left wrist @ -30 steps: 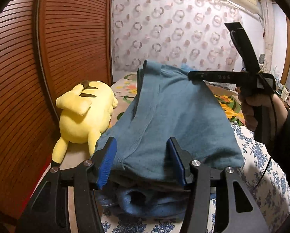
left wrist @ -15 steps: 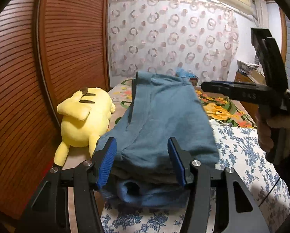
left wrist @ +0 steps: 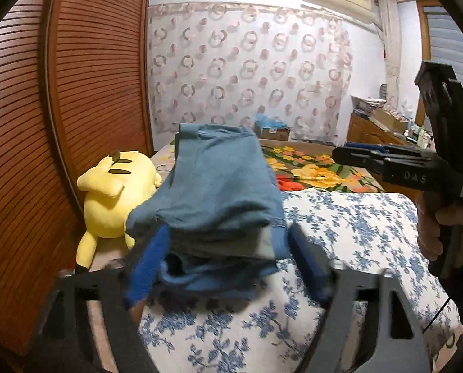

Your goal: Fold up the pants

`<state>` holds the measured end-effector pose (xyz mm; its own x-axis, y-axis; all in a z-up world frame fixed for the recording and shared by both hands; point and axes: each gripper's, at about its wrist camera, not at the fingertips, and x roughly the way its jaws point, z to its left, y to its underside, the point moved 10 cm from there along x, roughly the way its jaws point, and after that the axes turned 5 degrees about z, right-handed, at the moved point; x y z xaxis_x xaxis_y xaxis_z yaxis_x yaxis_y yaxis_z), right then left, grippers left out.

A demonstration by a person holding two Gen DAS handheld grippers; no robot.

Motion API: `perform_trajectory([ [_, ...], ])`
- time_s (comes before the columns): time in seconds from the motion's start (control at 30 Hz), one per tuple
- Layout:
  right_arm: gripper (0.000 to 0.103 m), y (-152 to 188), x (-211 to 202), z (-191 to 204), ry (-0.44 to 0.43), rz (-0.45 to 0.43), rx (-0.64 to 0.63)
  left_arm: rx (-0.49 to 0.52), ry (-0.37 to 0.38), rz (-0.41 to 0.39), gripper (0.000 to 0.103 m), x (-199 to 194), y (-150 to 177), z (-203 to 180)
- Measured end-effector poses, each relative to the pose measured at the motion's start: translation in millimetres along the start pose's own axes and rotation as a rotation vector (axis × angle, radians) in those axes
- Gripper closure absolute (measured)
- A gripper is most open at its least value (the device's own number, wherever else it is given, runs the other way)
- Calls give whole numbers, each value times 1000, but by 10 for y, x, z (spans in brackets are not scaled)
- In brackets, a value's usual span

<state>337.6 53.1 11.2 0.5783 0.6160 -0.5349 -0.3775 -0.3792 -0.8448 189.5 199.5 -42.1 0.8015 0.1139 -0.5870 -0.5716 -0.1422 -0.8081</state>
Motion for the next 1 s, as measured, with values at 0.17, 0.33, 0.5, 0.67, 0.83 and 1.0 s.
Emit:
perform_trajectory([
  [0.17, 61, 190, -310, 99, 27, -11, 18, 21, 26, -9, 0, -148, 74, -137],
  [0.33, 58, 382, -562, 140, 53, -21, 51, 40, 34, -19, 0, -283, 132, -263],
  [0.5, 53, 576, -814, 214, 95, -27, 80, 50, 65, -18, 0, -351, 205, -398],
  [0.67, 48, 752, -1028, 312, 135, -27, 102, 53, 116, -25, 0, -432, 306, -580],
  [0.83, 44, 885, -1222, 432, 156, -36, 130, 68, 97, -13, 0, -483, 418, -672],
  [1.0, 41, 1047, -1406, 518, 186, -35, 150, 61, 111, 2, 0, -535, 527, -751],
])
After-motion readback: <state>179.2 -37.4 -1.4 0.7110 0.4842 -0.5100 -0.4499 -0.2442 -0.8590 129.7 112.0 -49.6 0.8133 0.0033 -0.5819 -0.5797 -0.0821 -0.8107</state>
